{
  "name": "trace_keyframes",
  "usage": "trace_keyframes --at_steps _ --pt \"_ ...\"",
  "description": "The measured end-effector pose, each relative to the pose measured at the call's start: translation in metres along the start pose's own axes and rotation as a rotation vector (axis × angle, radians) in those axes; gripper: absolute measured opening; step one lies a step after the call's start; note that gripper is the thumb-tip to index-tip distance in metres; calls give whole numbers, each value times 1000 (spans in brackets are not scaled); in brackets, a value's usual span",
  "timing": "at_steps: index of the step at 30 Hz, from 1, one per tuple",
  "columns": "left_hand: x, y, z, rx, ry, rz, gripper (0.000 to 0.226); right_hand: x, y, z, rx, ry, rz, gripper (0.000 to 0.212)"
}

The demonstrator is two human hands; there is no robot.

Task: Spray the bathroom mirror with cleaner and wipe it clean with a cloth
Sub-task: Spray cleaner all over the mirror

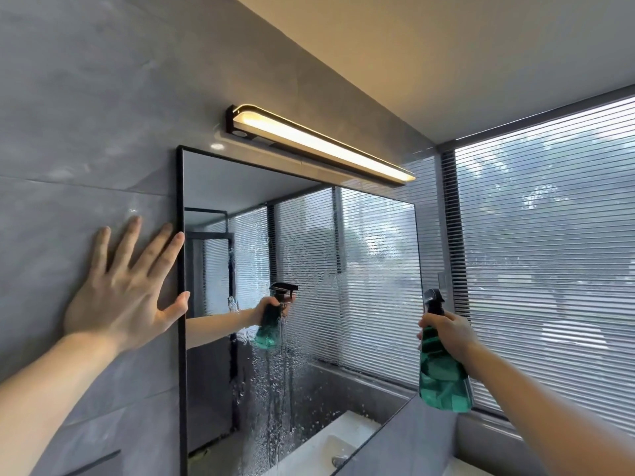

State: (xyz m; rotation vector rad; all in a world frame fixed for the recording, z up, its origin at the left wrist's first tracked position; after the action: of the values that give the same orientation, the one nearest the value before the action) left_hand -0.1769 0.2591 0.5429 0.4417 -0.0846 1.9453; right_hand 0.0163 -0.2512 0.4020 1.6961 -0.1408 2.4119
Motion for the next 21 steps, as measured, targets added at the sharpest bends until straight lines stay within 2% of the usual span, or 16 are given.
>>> trace_keyframes --at_steps 7,11,15,21 --pt "0 -1 0 -11 -4 -2 94 -28 15 -5 -14 -54 -22 27" --pt "0 -2 -1 -15 -1 -4 94 -38 16 -10 -1 -74 20 41" --pt "0 -2 0 -16 7 -26 96 -40 4 -24 74 -65 -37 28" --pt "2 -3 -1 -2 13 -30 96 -46 -19 -41 179 -98 -25 51"
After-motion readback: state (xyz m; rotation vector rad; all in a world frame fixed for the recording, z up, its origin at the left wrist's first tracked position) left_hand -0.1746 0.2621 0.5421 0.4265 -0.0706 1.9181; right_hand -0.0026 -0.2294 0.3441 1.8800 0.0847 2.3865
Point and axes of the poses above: each hand's wrist, its own z-axis towards the middle knuckle, its own y-axis out of the back of the hand, x = y × z, the point moved 7 cm from there along z, towards the middle knuckle, and after that the axes turned 6 degrees about y, right-handed, at the moved point
